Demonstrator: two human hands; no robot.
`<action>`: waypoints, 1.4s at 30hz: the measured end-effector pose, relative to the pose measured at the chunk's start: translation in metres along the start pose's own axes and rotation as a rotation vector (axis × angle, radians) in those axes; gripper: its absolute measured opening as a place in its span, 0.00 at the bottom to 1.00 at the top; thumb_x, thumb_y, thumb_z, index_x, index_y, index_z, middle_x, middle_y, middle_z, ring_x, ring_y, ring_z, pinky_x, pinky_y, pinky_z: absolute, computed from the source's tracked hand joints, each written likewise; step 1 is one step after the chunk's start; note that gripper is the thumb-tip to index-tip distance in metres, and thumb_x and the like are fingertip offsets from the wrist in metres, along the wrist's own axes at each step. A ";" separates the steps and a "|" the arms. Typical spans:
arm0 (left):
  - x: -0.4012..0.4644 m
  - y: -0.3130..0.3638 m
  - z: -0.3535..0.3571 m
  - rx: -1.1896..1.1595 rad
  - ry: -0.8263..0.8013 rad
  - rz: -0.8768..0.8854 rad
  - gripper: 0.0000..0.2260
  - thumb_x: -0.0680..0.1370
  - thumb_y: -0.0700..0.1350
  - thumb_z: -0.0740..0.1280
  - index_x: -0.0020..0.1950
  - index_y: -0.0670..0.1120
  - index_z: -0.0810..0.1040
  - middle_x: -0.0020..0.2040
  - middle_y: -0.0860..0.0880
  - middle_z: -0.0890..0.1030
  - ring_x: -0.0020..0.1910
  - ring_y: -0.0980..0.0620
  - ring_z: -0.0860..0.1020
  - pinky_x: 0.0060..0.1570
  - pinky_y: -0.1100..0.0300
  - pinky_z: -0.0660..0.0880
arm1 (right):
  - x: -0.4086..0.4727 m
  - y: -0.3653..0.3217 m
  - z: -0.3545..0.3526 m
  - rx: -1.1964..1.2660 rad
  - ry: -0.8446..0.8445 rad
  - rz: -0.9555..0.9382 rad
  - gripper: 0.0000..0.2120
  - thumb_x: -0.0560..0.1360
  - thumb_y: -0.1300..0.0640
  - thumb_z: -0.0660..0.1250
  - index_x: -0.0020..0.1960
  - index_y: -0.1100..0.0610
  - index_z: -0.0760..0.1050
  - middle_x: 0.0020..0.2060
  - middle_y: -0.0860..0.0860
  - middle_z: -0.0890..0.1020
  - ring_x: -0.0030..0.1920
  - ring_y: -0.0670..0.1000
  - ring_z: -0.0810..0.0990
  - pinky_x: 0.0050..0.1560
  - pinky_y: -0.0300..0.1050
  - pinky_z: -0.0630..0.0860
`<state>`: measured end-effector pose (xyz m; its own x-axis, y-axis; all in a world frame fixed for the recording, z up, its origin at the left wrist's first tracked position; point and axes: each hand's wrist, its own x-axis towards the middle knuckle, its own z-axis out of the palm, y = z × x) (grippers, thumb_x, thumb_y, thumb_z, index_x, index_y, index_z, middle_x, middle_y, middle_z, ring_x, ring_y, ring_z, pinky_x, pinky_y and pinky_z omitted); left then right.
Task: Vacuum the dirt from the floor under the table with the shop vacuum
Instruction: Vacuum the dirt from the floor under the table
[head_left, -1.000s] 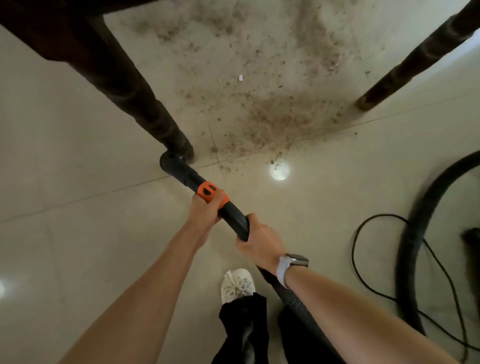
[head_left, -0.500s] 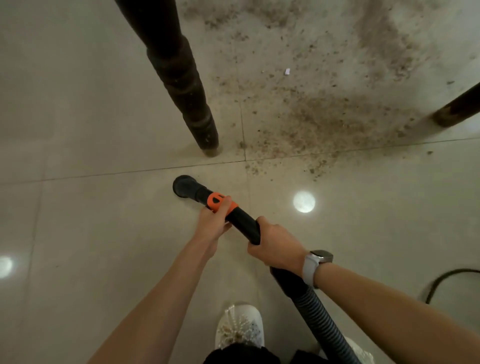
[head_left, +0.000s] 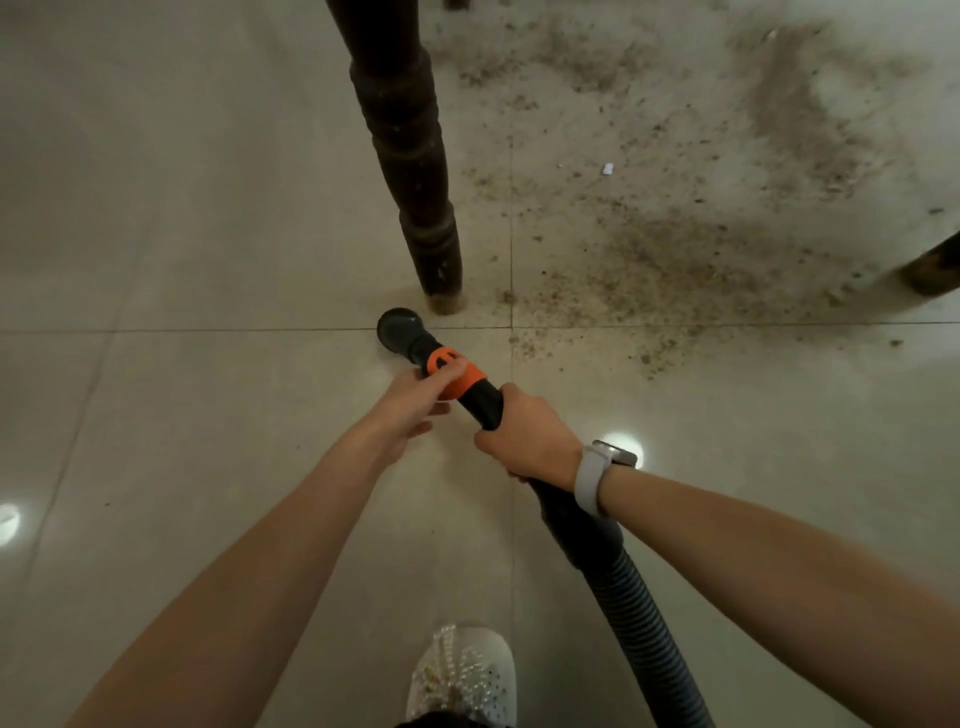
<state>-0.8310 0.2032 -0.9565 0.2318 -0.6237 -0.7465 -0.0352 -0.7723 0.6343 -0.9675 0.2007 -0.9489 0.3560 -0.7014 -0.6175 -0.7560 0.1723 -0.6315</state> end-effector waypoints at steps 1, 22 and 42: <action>-0.001 0.001 0.003 -0.013 0.007 0.011 0.21 0.77 0.55 0.65 0.66 0.46 0.69 0.58 0.48 0.76 0.51 0.51 0.76 0.55 0.54 0.68 | -0.004 0.002 0.001 -0.040 0.018 0.005 0.13 0.73 0.57 0.65 0.55 0.59 0.66 0.42 0.57 0.78 0.32 0.55 0.77 0.34 0.49 0.78; 0.002 0.019 0.073 0.069 -0.011 0.130 0.22 0.80 0.50 0.61 0.72 0.46 0.62 0.55 0.50 0.70 0.54 0.52 0.70 0.56 0.56 0.69 | -0.021 0.040 -0.031 0.211 0.050 0.149 0.11 0.73 0.60 0.64 0.54 0.57 0.65 0.36 0.54 0.77 0.25 0.50 0.76 0.24 0.40 0.75; -0.035 -0.045 0.039 -0.066 0.066 -0.051 0.21 0.79 0.54 0.62 0.66 0.43 0.68 0.59 0.44 0.76 0.58 0.47 0.75 0.56 0.54 0.72 | -0.068 0.030 0.012 0.083 -0.150 0.132 0.14 0.74 0.58 0.64 0.57 0.59 0.65 0.38 0.54 0.76 0.28 0.52 0.77 0.32 0.48 0.80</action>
<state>-0.8754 0.2549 -0.9670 0.2949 -0.5727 -0.7649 0.0417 -0.7920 0.6091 -1.0083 0.2618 -0.9316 0.3395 -0.5594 -0.7562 -0.7559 0.3161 -0.5732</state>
